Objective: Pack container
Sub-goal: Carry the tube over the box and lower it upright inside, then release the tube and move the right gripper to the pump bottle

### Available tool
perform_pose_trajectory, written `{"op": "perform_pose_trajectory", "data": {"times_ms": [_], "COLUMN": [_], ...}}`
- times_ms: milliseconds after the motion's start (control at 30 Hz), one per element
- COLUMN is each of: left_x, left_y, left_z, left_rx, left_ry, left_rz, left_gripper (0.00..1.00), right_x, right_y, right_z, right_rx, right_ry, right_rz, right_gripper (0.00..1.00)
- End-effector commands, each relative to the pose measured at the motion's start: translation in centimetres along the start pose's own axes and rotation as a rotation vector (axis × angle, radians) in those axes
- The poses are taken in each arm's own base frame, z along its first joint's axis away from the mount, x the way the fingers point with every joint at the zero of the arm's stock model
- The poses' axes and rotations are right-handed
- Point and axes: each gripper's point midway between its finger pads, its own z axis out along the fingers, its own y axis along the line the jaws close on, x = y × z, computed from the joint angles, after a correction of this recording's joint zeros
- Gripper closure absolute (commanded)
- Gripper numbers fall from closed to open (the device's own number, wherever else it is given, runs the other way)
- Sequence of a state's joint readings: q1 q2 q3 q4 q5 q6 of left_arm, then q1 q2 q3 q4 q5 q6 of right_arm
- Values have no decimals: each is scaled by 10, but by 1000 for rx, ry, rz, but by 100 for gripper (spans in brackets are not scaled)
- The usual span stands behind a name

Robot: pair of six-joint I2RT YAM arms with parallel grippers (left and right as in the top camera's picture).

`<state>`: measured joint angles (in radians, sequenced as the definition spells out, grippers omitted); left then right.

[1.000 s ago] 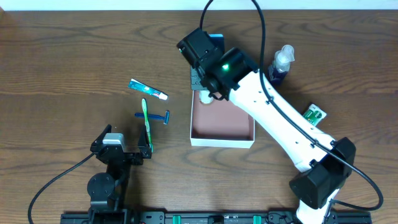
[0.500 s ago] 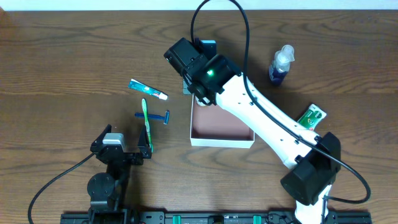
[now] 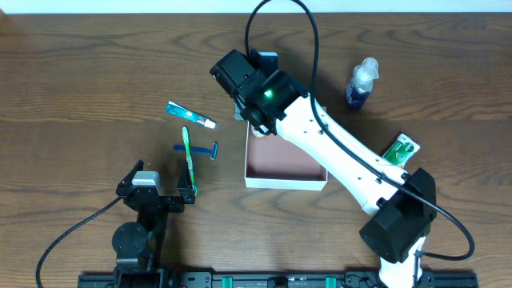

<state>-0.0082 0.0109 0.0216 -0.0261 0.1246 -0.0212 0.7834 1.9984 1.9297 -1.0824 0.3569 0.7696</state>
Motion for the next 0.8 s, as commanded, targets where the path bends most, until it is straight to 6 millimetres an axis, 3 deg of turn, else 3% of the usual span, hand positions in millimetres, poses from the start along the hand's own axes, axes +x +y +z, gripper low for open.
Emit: {"op": "perform_pose_trajectory", "data": {"times_ms": [0, 367, 467, 600, 700, 767], "left_x": [16, 16, 16, 16, 16, 16], "left_y": [0, 0, 0, 0, 0, 0], "left_z": [1, 1, 1, 1, 1, 1], "left_rx": [7, 7, 7, 7, 7, 7], "left_ry": [46, 46, 46, 46, 46, 46], "left_rz": [9, 9, 9, 9, 9, 9], "left_gripper": [2, 2, 2, 2, 2, 2], "right_x": [-5, -12, -25, -54, -82, -95], "right_y": [-2, -2, -1, -9, -41, -69], "right_z": [-3, -9, -34, -84, -124, -136], "right_rx": [18, 8, -31, -91, -101, -80], "right_ry": [-30, -45, -78, -166, -237, -262], "right_rz": [-2, -30, -43, -62, -30, 12], "right_gripper": [77, 67, 61, 43, 38, 36]}}
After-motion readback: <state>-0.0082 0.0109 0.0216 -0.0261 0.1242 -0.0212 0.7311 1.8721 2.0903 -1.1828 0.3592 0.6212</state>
